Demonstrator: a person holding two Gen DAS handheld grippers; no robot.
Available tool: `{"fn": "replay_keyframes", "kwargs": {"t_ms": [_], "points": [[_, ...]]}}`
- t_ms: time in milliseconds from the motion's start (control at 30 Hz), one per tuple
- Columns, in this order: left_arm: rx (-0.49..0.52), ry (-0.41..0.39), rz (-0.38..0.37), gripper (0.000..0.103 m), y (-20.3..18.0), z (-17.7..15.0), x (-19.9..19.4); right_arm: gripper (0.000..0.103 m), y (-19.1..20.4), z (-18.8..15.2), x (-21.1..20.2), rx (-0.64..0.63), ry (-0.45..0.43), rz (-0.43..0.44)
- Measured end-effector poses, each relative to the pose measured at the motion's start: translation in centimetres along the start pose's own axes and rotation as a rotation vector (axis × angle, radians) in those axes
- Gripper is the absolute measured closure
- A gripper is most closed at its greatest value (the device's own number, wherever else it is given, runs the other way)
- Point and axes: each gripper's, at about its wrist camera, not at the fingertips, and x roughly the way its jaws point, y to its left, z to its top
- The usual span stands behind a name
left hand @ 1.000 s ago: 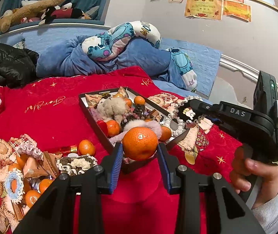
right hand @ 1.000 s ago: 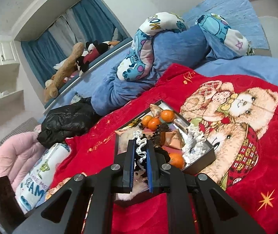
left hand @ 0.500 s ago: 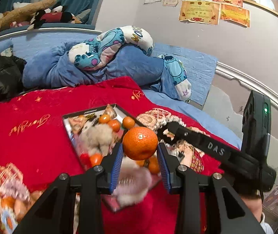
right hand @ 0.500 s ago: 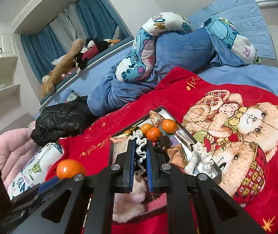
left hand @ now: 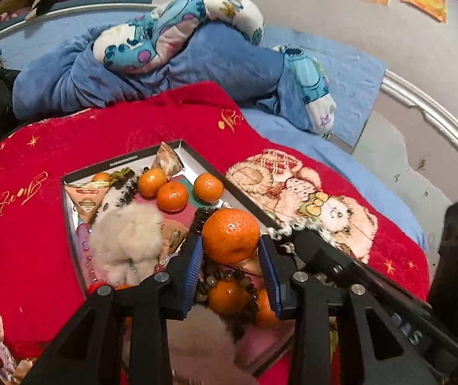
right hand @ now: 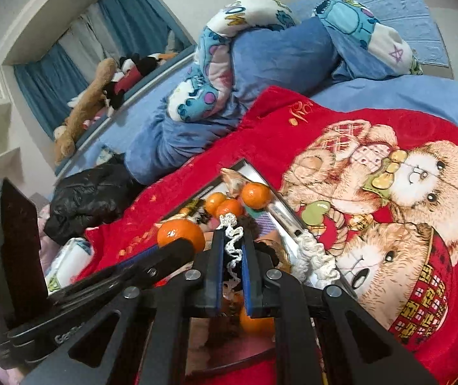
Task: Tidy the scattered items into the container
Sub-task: 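Open both tools over the box to drop the orange and the lace strip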
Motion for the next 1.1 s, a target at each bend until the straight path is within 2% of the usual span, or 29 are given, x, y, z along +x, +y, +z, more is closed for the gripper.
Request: {"fn": "replay_keyframes", "kwargs": {"t_ms": [167,367,467,1100], "points": [[-0.031,0.047,0.037,0.066,0.5,-0.3,2.3,0.090,-1.0,-0.4,0.5,0.022,0.021,-0.013],[-0.010,0.050,0.063,0.066,-0.1,-1.1,3.6,0.090,-2.1,-0.7,0.9,0.039,0.045,-0.061],[-0.024,0.048,0.049,0.066,0.0,-1.3,3.8,0.090,-2.9,-0.8,1.1,0.057,0.053,-0.076],[-0.014,0.043,0.042,0.066,-0.2,-1.5,4.5,0.090,-4.3,-0.5,0.7,0.109,0.053,-0.040]]}}
